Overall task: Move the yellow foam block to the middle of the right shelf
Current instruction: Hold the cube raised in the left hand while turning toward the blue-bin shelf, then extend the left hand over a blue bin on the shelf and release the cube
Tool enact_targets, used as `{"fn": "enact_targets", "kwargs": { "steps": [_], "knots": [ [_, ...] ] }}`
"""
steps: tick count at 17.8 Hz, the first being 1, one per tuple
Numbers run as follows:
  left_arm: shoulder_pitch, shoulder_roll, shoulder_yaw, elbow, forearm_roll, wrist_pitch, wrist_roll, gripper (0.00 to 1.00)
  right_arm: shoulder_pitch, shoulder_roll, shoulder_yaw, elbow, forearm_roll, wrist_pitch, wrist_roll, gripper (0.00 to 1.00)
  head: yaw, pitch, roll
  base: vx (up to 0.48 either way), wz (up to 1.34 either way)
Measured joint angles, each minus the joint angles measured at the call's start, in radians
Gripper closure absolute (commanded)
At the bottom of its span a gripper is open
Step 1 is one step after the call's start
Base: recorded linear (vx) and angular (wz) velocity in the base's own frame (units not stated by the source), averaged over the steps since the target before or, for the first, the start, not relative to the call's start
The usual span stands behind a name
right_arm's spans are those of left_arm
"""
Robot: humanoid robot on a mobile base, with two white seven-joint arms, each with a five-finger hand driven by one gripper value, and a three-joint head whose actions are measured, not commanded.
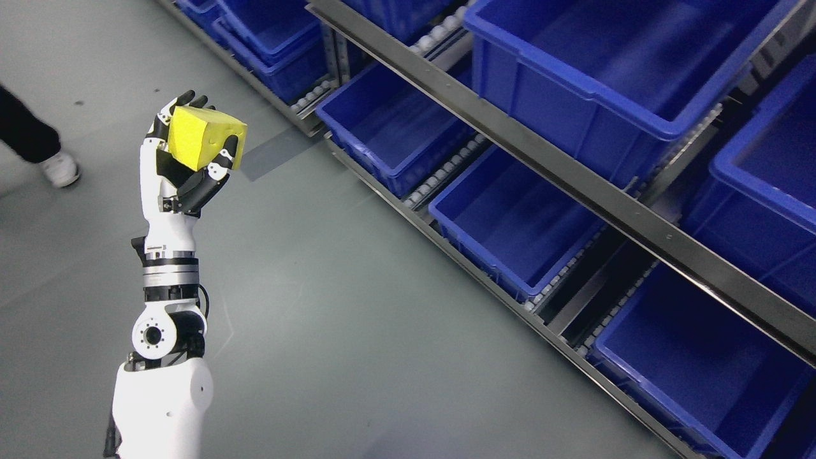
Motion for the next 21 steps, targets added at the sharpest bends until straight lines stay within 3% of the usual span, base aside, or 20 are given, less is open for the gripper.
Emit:
{"fn": "enact_targets", "kwargs": {
  "steps": [5, 10, 14, 19, 21],
  "knots": [
    [0.005, 0.0, -0.09, -0.035, 0.0, -0.079, -0.066, 0.7, 0.0, 0.0, 0.0, 0.0, 0.0, 0.0, 0.0, 0.0, 0.0, 0.0, 0.0, 0.228, -0.62],
    [-0.08, 0.0, -0.208, -0.119, 0.0, -0.068, -0.081, 0.71, 0.0, 0.0, 0.0, 0.0, 0.0, 0.0, 0.0, 0.0, 0.0, 0.0, 0.0, 0.147, -0.39],
    [-0.225, 0.0, -0.264, -0.158, 0.006, 0.103, -0.073, 0.7, 0.0, 0.0, 0.0, 0.0, 0.0, 0.0, 0.0, 0.0, 0.0, 0.0, 0.0, 0.059, -0.13],
    [-0.438, 0.0, -0.31, -0.132, 0.014, 0.465, -0.015, 0.68, 0.0, 0.0, 0.0, 0.0, 0.0, 0.0, 0.0, 0.0, 0.0, 0.0, 0.0, 0.017, -0.07],
    [-0.507, 0.0, -0.323, -0.096, 0.015, 0.557, 0.007, 0.66, 0.0, 0.0, 0.0, 0.0, 0.0, 0.0, 0.0, 0.0, 0.0, 0.0, 0.0, 0.009, -0.03]
  ]
}}
